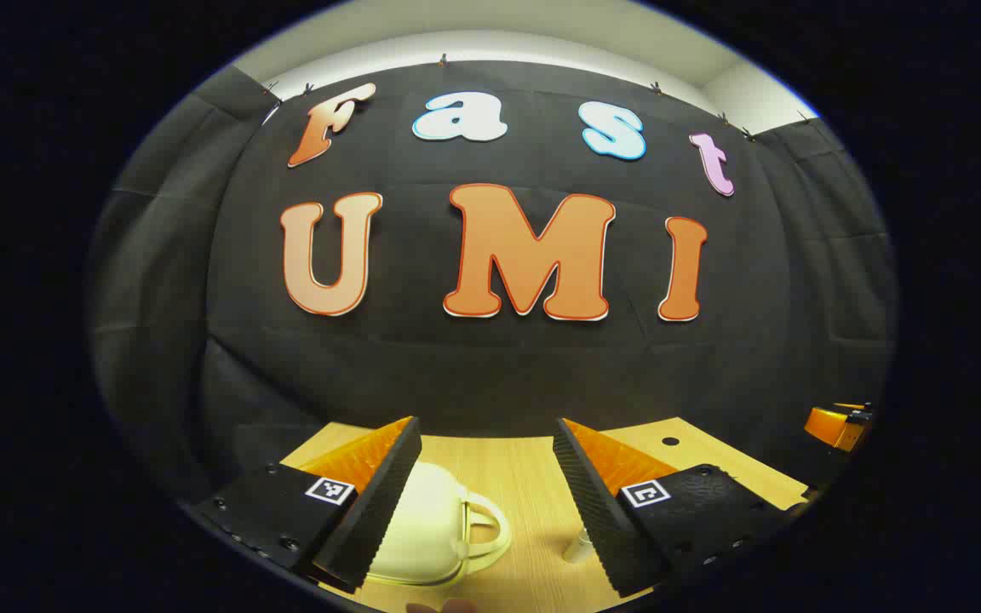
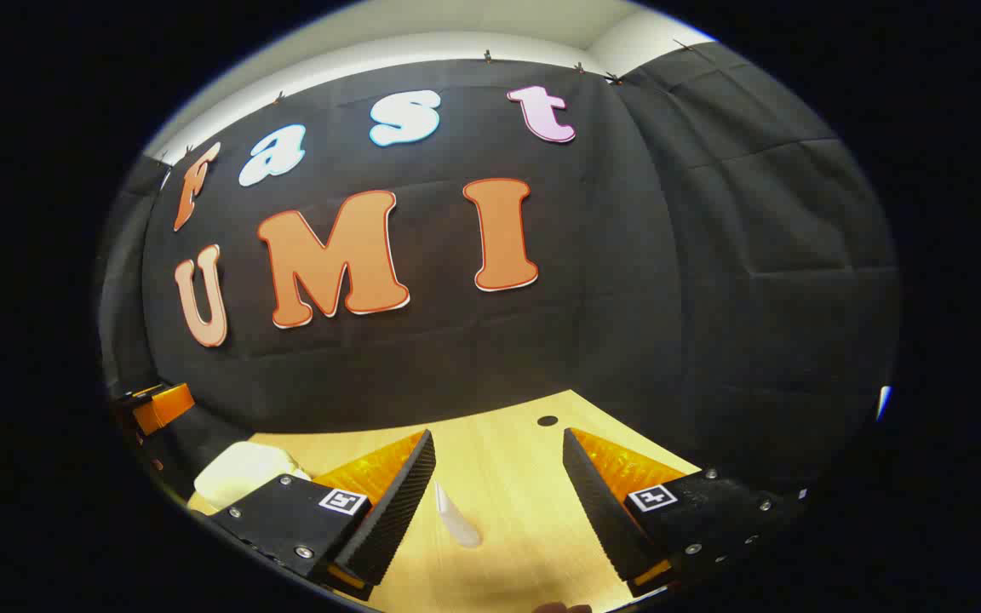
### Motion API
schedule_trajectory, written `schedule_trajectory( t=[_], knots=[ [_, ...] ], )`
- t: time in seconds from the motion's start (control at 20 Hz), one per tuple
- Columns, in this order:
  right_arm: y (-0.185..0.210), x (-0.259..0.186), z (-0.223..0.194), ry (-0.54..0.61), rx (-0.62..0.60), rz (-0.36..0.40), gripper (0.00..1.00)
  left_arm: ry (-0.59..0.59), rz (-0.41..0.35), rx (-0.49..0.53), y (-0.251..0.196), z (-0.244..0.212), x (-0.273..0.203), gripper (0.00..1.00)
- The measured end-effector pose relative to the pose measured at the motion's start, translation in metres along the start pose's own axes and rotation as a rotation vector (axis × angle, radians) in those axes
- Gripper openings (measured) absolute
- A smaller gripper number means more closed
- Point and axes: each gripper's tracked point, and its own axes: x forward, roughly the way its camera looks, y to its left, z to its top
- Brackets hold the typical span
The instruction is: First open the suitcase, pack the skin care products into it, and then close the suitcase.
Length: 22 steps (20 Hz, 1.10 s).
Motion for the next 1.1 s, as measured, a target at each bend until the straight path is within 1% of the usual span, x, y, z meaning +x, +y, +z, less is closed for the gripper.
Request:
schedule_trajectory(
  t=[0.1,0.2,0.3,0.35,0.4,0.5,0.55,0.7,0.75,0.8,0.85,1.0,1.1],
  knots=[
    [-0.008,0.009,0.008,-0.017,-0.024,-0.006,0.96,-0.023,0.036,0.01,0.007,0.007,0.002,0.98],
    [-0.012,0.019,0.009,0.019,-0.001,0.021,0.96,-0.029,0.06,-0.001,0.005,0.01,0.003,0.98],
    [-0.023,0.028,0.011,0.061,0.03,0.023,0.96,-0.023,0.077,0.0,0.0,0.011,0.003,0.98],
    [-0.027,0.032,0.014,0.066,0.036,0.027,1.0,-0.017,0.085,0.007,-0.001,0.013,0.004,0.98],
    [-0.03,0.036,0.017,0.07,0.028,0.026,0.95,-0.01,0.097,0.016,-0.001,0.014,0.005,0.98],
    [-0.035,0.045,0.025,0.048,0.0,0.027,0.95,-0.016,0.119,0.042,0.001,0.018,0.004,0.98],
    [-0.033,0.048,0.028,0.039,-0.011,0.036,0.95,-0.019,0.134,0.052,0.004,0.016,0.004,0.98],
    [-0.023,0.051,0.02,0.053,-0.04,0.056,0.95,-0.021,0.144,0.051,0.004,0.01,0.004,0.98],
    [-0.018,0.05,0.017,0.054,-0.045,0.066,0.95,-0.017,0.143,0.058,0.006,0.004,0.005,0.95],
    [-0.014,0.049,0.016,0.05,-0.052,0.074,1.0,-0.025,0.152,0.072,0.009,0.005,0.005,0.98],
    [-0.01,0.051,0.012,0.054,-0.063,0.078,0.95,-0.028,0.154,0.077,0.012,0.002,0.004,0.98],
    [0.002,0.051,0.005,0.062,-0.071,0.09,0.95,0.01,0.159,0.061,0.02,-0.011,0.006,0.98],
    [0.011,0.052,0.002,0.071,-0.071,0.103,0.95,0.014,0.173,0.079,0.028,-0.012,0.004,0.98]
  ],
)
